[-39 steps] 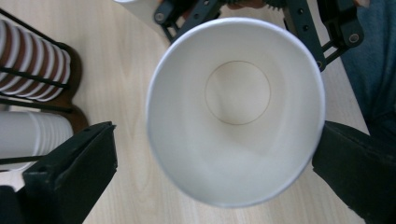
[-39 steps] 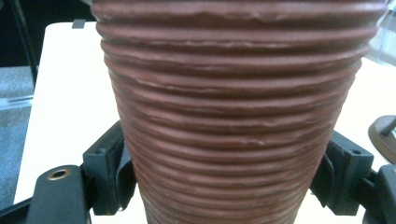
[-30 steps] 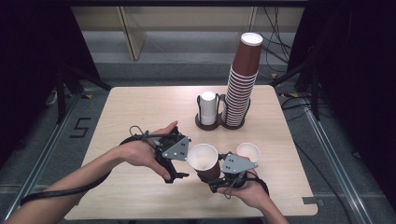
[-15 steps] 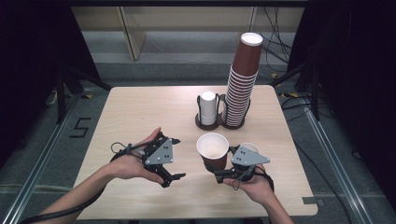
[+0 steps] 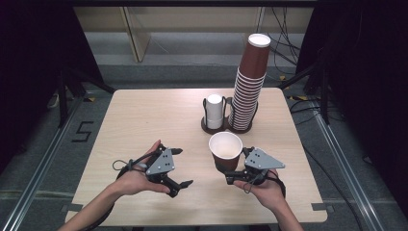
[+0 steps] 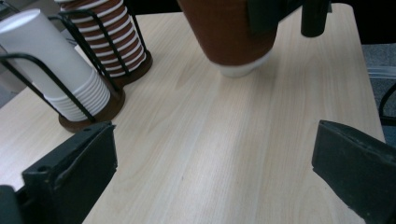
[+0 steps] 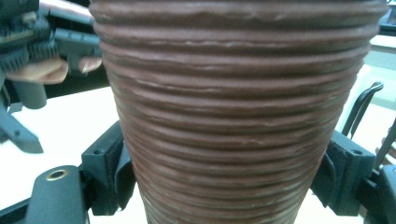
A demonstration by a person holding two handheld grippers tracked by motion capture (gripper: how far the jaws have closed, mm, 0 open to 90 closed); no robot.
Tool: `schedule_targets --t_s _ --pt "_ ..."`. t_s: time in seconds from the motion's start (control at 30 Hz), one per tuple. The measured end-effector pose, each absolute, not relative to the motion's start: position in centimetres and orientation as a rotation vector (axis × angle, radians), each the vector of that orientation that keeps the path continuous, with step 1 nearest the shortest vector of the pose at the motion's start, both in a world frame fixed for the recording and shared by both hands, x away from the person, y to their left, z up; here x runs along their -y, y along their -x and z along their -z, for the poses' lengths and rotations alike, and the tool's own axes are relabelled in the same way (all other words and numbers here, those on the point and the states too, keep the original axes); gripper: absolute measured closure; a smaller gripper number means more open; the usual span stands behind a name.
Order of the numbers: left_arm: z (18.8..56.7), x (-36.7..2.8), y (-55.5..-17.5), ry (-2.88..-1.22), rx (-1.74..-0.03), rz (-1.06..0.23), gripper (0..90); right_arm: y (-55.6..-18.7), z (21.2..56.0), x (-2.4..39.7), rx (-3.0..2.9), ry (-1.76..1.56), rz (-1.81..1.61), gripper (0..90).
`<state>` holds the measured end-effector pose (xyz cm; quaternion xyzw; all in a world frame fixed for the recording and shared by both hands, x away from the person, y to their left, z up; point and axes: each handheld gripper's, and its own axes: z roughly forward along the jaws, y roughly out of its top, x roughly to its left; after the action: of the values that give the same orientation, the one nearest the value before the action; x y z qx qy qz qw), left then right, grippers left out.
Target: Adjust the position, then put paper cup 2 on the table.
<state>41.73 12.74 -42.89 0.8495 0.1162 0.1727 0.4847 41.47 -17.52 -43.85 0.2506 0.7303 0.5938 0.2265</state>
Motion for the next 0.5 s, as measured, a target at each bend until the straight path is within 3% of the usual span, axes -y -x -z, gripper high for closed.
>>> schedule_targets --t_s 0.5 --pt "45.1 -13.7 -42.5 -1.948 -0.505 -0.497 0.0 -42.2 42.5 19.3 -1.923 -0.732 -1.685 20.5"
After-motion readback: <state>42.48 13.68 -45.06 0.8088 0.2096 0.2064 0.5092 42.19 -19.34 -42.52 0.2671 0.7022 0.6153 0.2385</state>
